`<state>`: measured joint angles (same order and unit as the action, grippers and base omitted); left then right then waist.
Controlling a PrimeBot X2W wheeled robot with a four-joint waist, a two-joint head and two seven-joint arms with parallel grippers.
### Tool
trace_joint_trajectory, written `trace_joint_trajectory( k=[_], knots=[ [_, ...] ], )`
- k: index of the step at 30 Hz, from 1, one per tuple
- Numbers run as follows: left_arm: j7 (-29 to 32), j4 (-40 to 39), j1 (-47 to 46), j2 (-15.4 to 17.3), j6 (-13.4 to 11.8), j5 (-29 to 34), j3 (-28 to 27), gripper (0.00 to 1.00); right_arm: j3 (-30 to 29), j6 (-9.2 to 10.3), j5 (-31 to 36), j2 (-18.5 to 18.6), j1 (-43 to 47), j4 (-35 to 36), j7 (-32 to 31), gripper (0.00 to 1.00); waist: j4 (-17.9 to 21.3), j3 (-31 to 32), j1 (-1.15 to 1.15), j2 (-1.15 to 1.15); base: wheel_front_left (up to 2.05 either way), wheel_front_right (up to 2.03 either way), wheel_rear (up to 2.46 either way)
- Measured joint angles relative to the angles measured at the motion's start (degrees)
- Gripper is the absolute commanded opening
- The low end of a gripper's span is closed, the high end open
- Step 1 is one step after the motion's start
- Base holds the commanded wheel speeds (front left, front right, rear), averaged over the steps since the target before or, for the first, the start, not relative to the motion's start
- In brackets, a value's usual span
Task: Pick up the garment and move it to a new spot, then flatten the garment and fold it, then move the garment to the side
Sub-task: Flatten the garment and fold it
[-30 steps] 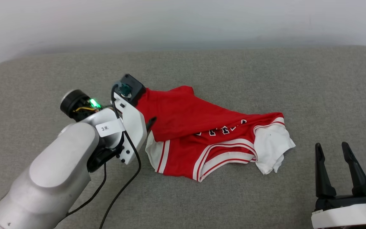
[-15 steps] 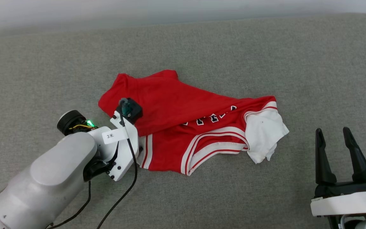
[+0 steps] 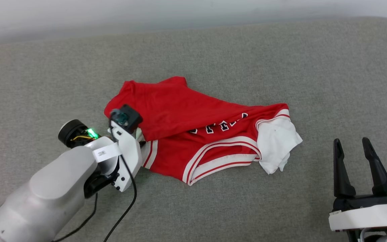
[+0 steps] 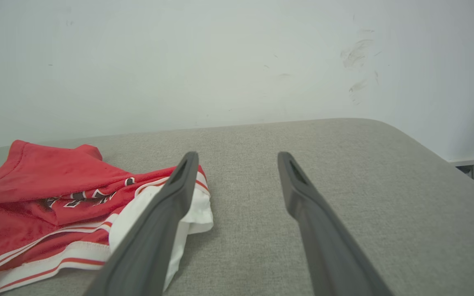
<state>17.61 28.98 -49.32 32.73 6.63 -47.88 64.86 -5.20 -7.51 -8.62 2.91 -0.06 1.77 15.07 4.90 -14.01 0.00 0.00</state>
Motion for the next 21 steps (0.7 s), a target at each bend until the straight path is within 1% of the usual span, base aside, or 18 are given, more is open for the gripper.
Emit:
trace_joint_trajectory(
  k=[4, 8, 12, 16, 18, 21],
  knots=[
    [-7.24, -3.58, 3.50, 1.54, -2.57, -2.33, -3.77, 0.00, -0.13, 0.00, -0.09, 0.00, 1.26, -0.14, 0.00, 1.00, -1.09, 1.95, 0.00, 0.00, 0.00, 0.00, 0.00],
    [-12.49, -8.46, 7.99, 4.44, -6.66, -5.08, -7.56, 0.00, -0.04, 0.00, -0.08, 0.00, 1.64, -0.33, 0.00, 1.00, -2.59, 3.67, 0.00, 0.00, 0.00, 0.00, 0.00],
    [-15.74, -13.19, 13.82, 6.93, -10.71, -8.46, -10.34, 0.00, -0.02, 0.00, -0.02, 0.00, 2.59, -0.47, 0.00, 1.00, -3.90, 5.33, 0.00, 0.00, 0.00, 0.00, 0.00],
    [-18.48, -15.93, 20.46, 8.89, -14.41, -11.91, -12.41, 0.00, 0.13, 0.00, 0.03, -0.01, 3.28, -0.55, 0.00, 1.00, -4.84, 6.75, 0.00, 0.00, 0.00, 0.00, 0.00],
    [-19.79, -16.22, 23.26, 9.80, -15.91, -13.12, -13.25, 0.00, 0.11, 0.00, 0.11, 0.00, 3.65, -0.71, 0.00, 1.00, -5.07, 7.25, 0.00, 0.00, 0.00, 0.00, 0.00],
    [-21.54, -16.03, 27.33, 10.05, -17.38, -15.64, -14.26, 0.00, 0.20, 0.00, 0.26, 0.00, 3.80, -0.71, 0.00, 1.00, -5.15, 7.72, 0.00, 0.00, 0.00, 0.00, 0.00]
  ],
)
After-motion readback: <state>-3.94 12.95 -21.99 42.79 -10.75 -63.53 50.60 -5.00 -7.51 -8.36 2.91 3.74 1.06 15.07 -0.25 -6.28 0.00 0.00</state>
